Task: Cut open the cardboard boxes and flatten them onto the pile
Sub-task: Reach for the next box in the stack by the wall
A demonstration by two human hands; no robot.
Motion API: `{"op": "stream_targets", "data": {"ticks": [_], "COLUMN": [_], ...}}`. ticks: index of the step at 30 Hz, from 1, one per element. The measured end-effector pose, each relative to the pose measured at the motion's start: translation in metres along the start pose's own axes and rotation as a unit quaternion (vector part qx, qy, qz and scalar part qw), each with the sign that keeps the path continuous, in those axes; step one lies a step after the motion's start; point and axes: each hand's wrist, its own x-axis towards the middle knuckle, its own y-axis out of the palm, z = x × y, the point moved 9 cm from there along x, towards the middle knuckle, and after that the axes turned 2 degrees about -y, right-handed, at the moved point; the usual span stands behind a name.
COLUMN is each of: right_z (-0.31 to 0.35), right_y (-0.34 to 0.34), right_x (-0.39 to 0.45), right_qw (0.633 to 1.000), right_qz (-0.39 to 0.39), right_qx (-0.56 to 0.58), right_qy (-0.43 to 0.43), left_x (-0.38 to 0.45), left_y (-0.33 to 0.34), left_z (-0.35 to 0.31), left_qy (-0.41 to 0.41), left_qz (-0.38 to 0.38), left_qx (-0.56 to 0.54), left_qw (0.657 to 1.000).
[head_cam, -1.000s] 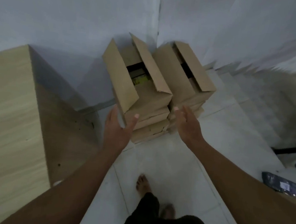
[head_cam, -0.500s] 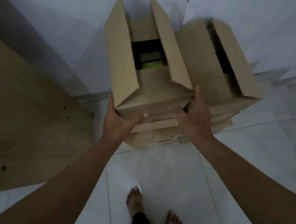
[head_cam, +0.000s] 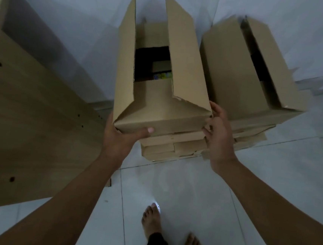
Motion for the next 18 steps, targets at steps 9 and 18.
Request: {"op": "stream_targets", "data": {"ticks": [9,18], "right_z": [0.016,0.094], "right_y": [0.009,0.018], "right_x": [-0.017,-0.034], "right_qw": [0.993,0.979], "right_qz": [0.065,0.076], "right_qx": [-0.094,-0.19], "right_qy": [-0.019,-0.025], "left_x": [-0.015,-0.08], "left_y": [-0.008,-0.027], "left_z": [-0.041,-0.109], "left_qy": [0.024,0.044], "left_qz": [0.015,-0.002], "left_qx": [0.024,-0.003], "left_qw": [0.999,0.999]}}
